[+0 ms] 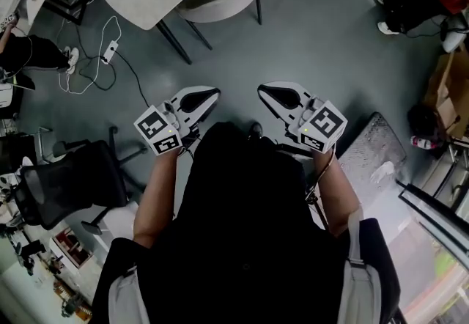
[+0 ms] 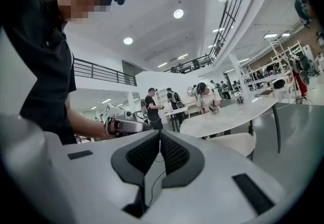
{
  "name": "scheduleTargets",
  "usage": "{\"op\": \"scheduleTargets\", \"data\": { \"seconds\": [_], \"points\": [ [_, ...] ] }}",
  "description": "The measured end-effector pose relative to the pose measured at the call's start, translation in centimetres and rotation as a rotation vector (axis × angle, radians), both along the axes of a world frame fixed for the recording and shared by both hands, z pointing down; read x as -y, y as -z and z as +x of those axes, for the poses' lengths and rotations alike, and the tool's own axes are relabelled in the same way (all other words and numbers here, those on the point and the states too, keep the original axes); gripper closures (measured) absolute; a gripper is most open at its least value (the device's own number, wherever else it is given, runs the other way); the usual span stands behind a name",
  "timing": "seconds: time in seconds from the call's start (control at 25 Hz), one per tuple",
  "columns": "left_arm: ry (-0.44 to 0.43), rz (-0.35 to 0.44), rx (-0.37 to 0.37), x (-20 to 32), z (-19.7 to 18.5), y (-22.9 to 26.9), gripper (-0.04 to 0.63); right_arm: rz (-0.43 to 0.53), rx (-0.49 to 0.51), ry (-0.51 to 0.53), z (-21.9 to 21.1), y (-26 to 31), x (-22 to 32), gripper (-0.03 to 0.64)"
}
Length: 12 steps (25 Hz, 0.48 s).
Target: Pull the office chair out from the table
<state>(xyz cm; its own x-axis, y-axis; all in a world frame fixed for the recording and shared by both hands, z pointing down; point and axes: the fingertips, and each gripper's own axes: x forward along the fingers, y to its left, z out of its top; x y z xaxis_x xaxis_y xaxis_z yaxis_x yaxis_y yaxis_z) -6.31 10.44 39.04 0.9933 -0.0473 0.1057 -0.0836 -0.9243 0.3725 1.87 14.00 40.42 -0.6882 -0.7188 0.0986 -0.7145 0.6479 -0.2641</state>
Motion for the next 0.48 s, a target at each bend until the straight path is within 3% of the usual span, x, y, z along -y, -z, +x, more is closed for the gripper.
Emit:
{"op": "scheduleTargets", "data": {
  "seconds": [0.28,0.48],
  "points": [
    [-0.009,-0.023,0.005,6.3,0.9,-2.1,0.583,-0.022,-0.010,-0.007,1.2,-1.6,6.9,0.595],
    [-0.046,-0.060,-0.006,13.2,4.0,-4.2,0.583,-0.059,-0.036,-0.014,3.8,-2.3,14.6,0.595]
  ]
}}
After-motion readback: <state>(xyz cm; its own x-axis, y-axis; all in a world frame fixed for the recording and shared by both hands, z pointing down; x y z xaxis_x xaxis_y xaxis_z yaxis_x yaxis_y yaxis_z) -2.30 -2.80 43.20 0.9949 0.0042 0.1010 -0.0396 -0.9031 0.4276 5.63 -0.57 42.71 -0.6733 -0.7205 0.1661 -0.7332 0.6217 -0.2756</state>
